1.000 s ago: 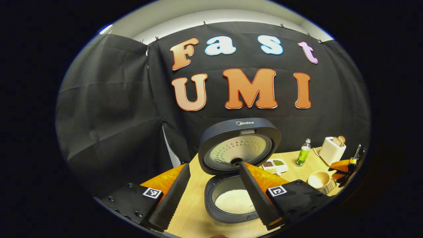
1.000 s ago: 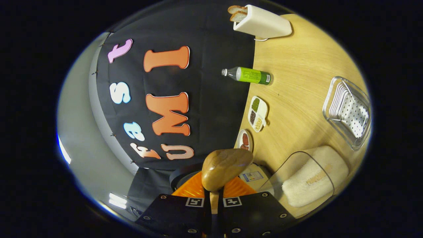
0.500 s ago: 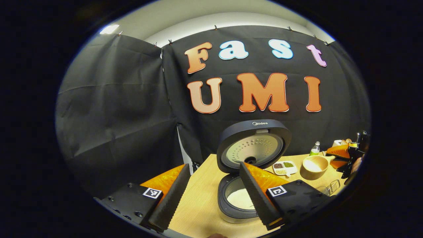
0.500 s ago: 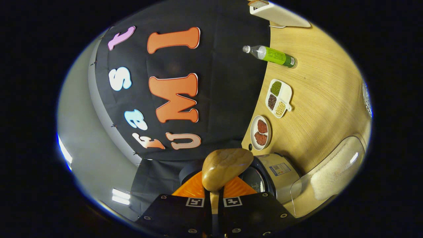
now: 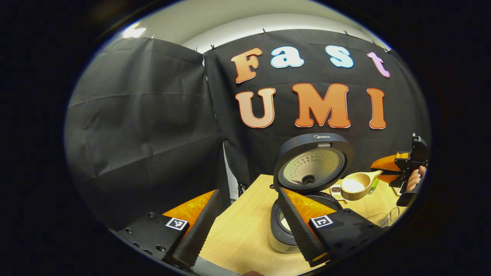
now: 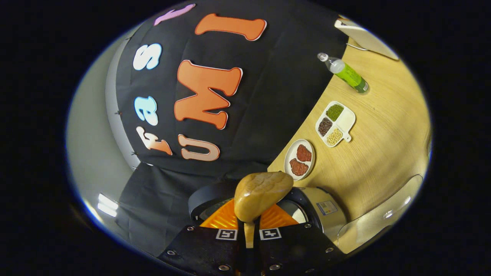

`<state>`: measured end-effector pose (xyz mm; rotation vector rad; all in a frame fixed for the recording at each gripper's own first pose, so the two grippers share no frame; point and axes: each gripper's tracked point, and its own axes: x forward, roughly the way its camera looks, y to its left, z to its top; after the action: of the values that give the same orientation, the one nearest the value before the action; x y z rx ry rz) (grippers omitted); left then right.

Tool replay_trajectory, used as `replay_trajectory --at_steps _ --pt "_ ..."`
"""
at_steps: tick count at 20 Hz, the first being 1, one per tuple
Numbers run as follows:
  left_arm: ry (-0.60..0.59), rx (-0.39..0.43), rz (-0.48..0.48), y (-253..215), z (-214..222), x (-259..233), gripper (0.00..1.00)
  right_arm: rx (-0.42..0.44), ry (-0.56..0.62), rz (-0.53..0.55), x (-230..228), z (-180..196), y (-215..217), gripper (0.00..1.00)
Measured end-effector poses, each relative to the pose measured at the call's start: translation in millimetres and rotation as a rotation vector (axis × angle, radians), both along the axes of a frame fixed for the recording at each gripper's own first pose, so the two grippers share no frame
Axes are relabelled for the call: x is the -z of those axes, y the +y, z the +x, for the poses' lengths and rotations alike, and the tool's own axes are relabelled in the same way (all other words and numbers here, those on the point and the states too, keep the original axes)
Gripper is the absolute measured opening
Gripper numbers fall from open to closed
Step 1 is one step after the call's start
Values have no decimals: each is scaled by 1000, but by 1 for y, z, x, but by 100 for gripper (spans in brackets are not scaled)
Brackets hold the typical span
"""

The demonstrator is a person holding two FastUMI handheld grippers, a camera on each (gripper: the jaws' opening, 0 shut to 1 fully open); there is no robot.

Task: Close the left gripper, press the button to open the rice cooker; take a wooden spoon from the chopstick holder with the right hand, scoop a spoonful of rice and pour it into the rice cooker, then put the wooden spoon back into the chopstick holder.

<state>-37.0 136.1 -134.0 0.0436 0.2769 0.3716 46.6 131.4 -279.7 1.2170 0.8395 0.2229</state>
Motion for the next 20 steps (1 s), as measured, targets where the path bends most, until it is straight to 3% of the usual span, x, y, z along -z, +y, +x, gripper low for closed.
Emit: replay_trajectory --at_steps 1,2,4,5,6,7,8,9,10,13,19,20 --pt "2 -8 2 3 -4 1 94 -10 -15 -22 -2 3 5 7" --pt "4 -15 5 4 -7 1 100 -21 -30 -44 -3 5 9 7" --pt "7 -32 10 9 -12 2 100 -43 -58 -95 -4 6 16 7" --pt "8 -40 9 12 -15 3 94 -53 -73 -127 -3 8 20 7" --pt "8 -44 6 12 -15 3 100 -65 -89 -163 -1 9 23 7" --pt "9 -47 5 13 -17 4 100 -73 -107 -205 -2 11 26 7" --pt "10 -49 5 13 -17 4 94 -79 -129 -247 -2 13 29 7" --pt "12 -50 8 14 -19 5 94 -92 -155 -296 -2 13 32 7" --pt "14 -53 12 14 -19 5 100 -107 -180 -343 -1 12 35 7" --pt "17 -57 12 17 -23 8 100 -154 -248 -468 0 14 46 7" --pt "23 -79 0 29 -27 13 100 -203 -333 -598 -4 15 62 7" --pt "25 -83 -1 31 -28 15 94 -209 -340 -611 -5 16 63 7"
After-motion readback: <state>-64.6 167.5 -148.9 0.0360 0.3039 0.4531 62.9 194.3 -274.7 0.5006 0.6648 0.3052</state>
